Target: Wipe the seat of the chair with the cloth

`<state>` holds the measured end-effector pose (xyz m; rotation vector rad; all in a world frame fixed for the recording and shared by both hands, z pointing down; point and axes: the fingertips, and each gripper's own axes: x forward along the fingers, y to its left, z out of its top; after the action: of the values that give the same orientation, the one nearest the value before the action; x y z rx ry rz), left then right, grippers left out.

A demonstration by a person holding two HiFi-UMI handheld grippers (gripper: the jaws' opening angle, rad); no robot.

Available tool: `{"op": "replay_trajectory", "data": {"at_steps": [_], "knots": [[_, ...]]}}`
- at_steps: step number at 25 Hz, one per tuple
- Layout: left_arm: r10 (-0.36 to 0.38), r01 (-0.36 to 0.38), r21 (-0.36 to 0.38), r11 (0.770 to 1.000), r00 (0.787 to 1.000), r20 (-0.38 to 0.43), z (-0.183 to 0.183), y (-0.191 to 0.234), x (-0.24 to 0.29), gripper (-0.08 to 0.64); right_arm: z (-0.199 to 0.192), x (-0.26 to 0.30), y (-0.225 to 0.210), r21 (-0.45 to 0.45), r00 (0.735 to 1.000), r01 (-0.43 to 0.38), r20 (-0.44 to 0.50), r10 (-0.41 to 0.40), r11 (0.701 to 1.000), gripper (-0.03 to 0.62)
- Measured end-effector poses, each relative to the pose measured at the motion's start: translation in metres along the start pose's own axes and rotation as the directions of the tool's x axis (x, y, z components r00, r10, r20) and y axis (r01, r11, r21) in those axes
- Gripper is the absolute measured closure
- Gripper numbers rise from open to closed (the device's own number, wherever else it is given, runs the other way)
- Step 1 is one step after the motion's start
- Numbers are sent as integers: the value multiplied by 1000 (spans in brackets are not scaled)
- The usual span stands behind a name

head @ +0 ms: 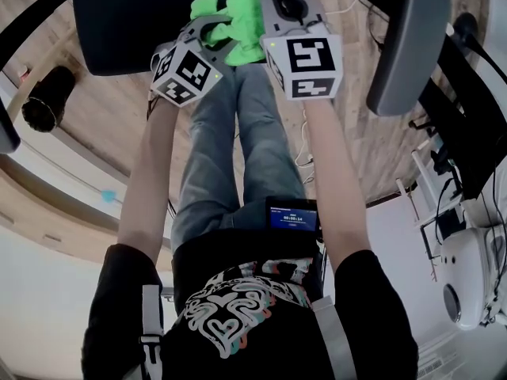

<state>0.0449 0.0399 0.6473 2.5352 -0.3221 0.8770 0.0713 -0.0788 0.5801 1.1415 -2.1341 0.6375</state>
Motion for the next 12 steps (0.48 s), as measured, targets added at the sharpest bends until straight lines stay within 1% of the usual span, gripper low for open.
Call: {"op": "replay_trajectory", "data": {"at_steps": [2, 4, 6, 7, 8, 9, 10, 12], "knots": [[-75, 75, 19, 997, 997, 5, 0, -13, 0, 466, 3, 1, 2, -7, 1000, -6, 1, 6, 1000, 592], [-160, 160, 6, 987, 987, 14, -1, -30, -4, 466, 9, 1, 8, -16, 1000, -25, 6, 25, 1000, 592], [-270, 270, -2, 963, 963, 16, -6, -60, -10, 466, 18, -2, 22, -36, 998, -50, 22, 50, 998, 592], [-312, 312, -14, 950, 950, 21, -10, -74, -15, 466, 24, -5, 29, -50, 997, -60, 35, 62, 997, 592], [-333, 335, -45, 941, 942, 41, -13, -83, -22, 466, 31, -8, 36, -67, 996, -68, 49, 71, 995, 592], [-327, 334, -101, 937, 942, 77, -14, -85, -30, 466, 37, -11, 42, -83, 995, -75, 59, 80, 994, 592], [-292, 310, -169, 936, 948, 123, -14, -82, -39, 466, 44, -16, 47, -98, 994, -83, 65, 90, 992, 592], [-167, 226, -298, 928, 963, 211, -11, -64, -61, 466, 57, -28, 56, -113, 991, -108, 69, 116, 988, 592]]}}
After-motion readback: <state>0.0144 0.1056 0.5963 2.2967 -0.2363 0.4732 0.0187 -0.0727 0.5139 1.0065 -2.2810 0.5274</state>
